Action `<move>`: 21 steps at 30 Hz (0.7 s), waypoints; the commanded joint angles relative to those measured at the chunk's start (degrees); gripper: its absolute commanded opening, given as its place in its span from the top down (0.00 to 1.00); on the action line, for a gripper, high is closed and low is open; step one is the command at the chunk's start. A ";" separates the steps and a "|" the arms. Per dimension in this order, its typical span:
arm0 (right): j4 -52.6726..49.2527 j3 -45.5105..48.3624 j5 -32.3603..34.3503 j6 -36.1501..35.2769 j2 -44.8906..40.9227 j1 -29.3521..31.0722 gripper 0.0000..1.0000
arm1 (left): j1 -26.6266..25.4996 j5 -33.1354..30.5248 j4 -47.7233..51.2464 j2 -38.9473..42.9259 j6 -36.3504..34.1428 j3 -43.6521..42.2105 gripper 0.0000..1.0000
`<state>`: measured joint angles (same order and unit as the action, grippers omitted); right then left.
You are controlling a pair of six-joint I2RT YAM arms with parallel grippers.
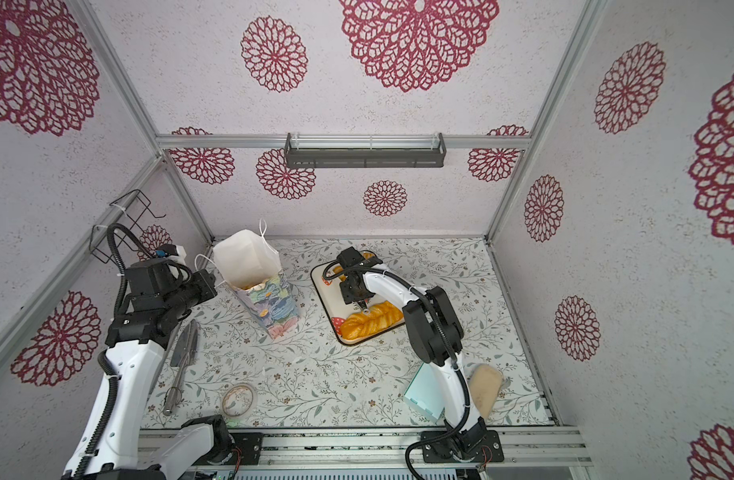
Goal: Place the fake bread into the paper bag
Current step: 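Lower the open tongs around the second striped yellow roll on the tray, then close the tongs on the striped roll and lift it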
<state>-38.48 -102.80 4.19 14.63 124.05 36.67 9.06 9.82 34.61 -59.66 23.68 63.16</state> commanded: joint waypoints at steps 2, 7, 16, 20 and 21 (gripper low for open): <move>0.89 0.40 1.78 -0.19 -4.27 0.25 0.55 | 0.47 0.37 -0.64 -0.45 0.25 -0.57 1.00; 1.59 1.41 1.66 -0.02 -5.68 0.25 0.59 | 0.49 0.37 -0.60 -0.41 0.29 -0.59 1.00; 1.74 1.90 1.70 0.17 -8.16 0.25 0.59 | 0.45 0.46 -0.69 -0.41 0.37 -0.58 1.00; 1.65 1.86 1.44 0.29 -8.97 0.25 0.60 | 0.51 0.46 -0.67 -0.35 0.39 -0.58 1.00; 1.73 1.81 1.30 0.36 -9.22 0.25 0.60 | 0.51 0.45 -0.62 -0.31 0.28 -0.63 1.00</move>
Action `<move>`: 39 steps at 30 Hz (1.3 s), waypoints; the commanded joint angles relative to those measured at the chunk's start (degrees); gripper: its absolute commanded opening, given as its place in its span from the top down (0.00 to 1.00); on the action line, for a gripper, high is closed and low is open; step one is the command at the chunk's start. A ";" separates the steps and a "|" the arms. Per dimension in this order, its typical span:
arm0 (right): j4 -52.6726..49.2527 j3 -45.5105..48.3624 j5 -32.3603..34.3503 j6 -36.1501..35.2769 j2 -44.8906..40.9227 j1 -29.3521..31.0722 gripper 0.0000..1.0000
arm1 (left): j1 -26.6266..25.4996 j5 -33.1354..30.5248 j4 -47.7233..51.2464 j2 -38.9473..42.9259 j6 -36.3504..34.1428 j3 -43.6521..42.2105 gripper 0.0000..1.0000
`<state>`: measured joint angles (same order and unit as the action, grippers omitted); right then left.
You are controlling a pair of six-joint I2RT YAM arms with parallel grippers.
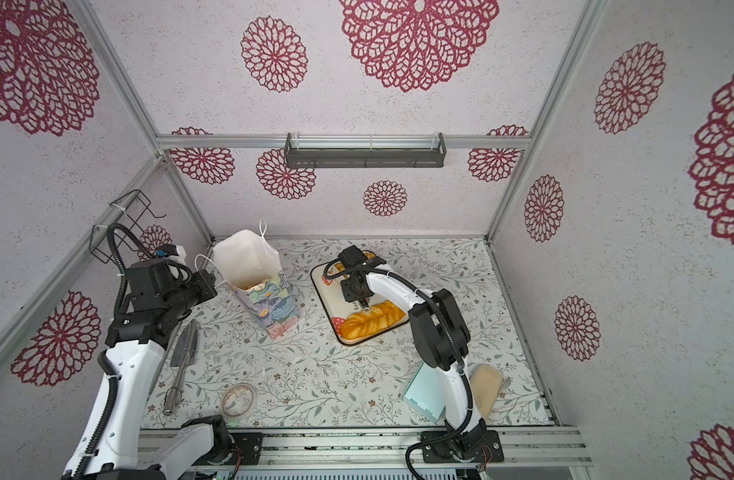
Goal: Place the fake bread into the paper bag
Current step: 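Close the tongs on the striped roll and lift it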
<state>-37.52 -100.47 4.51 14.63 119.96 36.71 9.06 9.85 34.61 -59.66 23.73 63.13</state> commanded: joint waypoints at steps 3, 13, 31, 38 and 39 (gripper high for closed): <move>0.78 -0.53 0.59 0.44 -5.95 0.21 0.60 | 0.48 0.44 -0.60 -0.26 0.32 -0.56 1.00; 2.56 0.06 -3.83 1.19 -10.47 0.22 0.60 | 0.45 0.52 -0.66 -0.16 0.29 -0.65 1.00; 13.04 4.76 -18.78 2.41 -20.38 0.21 0.60 | 0.43 0.63 -0.68 -0.06 0.32 -0.65 1.00; 16.99 6.82 -23.04 2.99 -24.19 0.29 0.60 | 0.50 0.81 -0.85 -0.19 0.40 -0.73 1.00; 17.67 7.31 -23.67 3.05 -24.74 0.29 0.59 | 0.52 0.79 -0.88 -0.20 0.44 -0.72 1.00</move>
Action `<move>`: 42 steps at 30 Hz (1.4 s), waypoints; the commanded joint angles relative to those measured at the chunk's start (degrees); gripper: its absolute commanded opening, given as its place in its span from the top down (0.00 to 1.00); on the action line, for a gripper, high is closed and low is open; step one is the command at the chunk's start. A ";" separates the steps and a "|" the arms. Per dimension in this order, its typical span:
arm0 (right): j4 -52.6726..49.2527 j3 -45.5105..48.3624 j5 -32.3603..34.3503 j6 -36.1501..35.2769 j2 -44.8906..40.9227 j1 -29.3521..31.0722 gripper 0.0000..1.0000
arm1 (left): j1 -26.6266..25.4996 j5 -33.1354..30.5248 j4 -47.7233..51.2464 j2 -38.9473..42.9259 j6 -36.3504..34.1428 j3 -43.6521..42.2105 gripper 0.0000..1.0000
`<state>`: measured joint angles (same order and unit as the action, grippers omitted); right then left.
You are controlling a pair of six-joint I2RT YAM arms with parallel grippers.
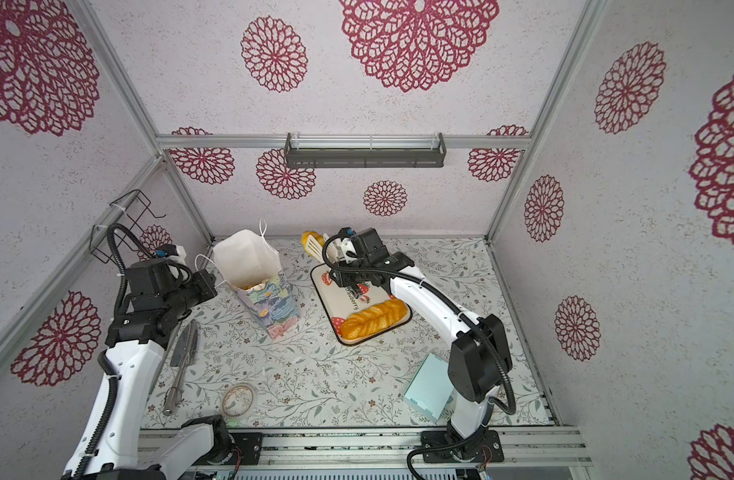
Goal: Place the fake bread into the paper bag
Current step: 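Close the tongs on the striped roll and lift it, then carry the striped roll in the tongs over the paper bag mouth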
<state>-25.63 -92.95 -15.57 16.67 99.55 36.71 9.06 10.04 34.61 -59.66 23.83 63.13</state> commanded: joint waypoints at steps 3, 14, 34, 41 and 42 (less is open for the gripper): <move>7.63 0.98 -5.24 1.05 -5.87 0.38 0.60 | 0.48 0.66 -0.87 -0.27 0.33 -0.68 1.00; 10.16 1.98 -6.55 -0.92 -8.79 3.08 0.59 | 0.45 0.75 -0.91 -0.45 0.41 -0.56 1.00; 9.17 0.13 -7.11 -6.35 -9.04 8.85 0.57 | 0.50 0.64 -0.82 -0.58 0.33 -0.56 1.00; 8.33 -0.63 -6.24 -7.73 -8.32 10.64 0.57 | 0.50 0.70 -0.73 -0.69 0.37 -0.55 1.00; 7.98 -0.95 -6.14 -7.94 -8.03 10.82 0.57 | 0.46 0.70 -0.77 -0.66 0.40 -0.55 1.00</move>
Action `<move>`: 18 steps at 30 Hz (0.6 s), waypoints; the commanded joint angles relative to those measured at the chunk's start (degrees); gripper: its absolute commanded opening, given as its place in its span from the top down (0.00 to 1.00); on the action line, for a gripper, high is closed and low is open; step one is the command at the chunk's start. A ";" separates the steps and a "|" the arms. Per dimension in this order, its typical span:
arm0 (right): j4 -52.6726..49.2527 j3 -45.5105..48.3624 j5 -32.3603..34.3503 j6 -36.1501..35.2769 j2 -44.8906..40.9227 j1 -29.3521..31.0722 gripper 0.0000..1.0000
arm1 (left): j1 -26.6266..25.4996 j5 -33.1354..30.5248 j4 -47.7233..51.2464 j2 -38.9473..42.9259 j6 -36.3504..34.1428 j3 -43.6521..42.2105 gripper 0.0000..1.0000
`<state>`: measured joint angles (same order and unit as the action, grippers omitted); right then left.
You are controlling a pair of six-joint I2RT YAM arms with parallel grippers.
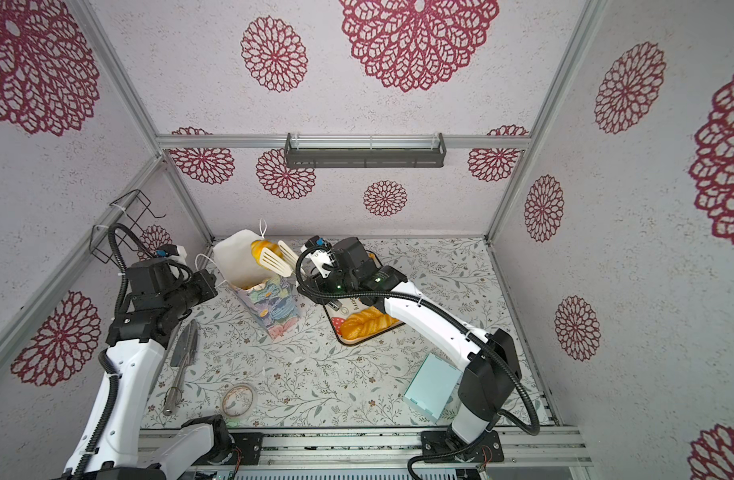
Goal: Place the fake bread into the paper bag
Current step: 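Carry the striped roll in the tongs over the paper bag mouth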
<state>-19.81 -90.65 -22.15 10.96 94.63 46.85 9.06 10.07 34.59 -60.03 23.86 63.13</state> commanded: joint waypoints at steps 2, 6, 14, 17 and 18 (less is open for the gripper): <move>1.73 -3.78 0.53 -2.40 -2.58 0.96 0.56 | 0.50 0.58 -0.75 -0.29 0.31 -0.56 1.00; 1.30 -4.43 0.87 -2.53 -1.91 1.47 0.56 | 0.45 0.60 -0.66 -0.16 0.29 -0.73 1.00; 1.11 -4.91 1.50 -2.61 -1.16 1.74 0.56 | 0.48 0.67 -0.71 -0.12 0.33 -0.60 1.00; 0.83 -5.45 1.67 -2.70 -0.56 1.75 0.56 | 0.52 0.67 -0.76 -0.17 0.26 -0.65 1.00; 0.81 -5.57 1.67 -2.74 -0.37 1.75 0.56 | 0.51 0.70 -0.67 -0.17 0.31 -0.67 1.00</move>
<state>-21.12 -92.79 -20.75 9.89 94.85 48.23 9.06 10.07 34.59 -60.03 23.86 63.13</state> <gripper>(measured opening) 0.442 0.043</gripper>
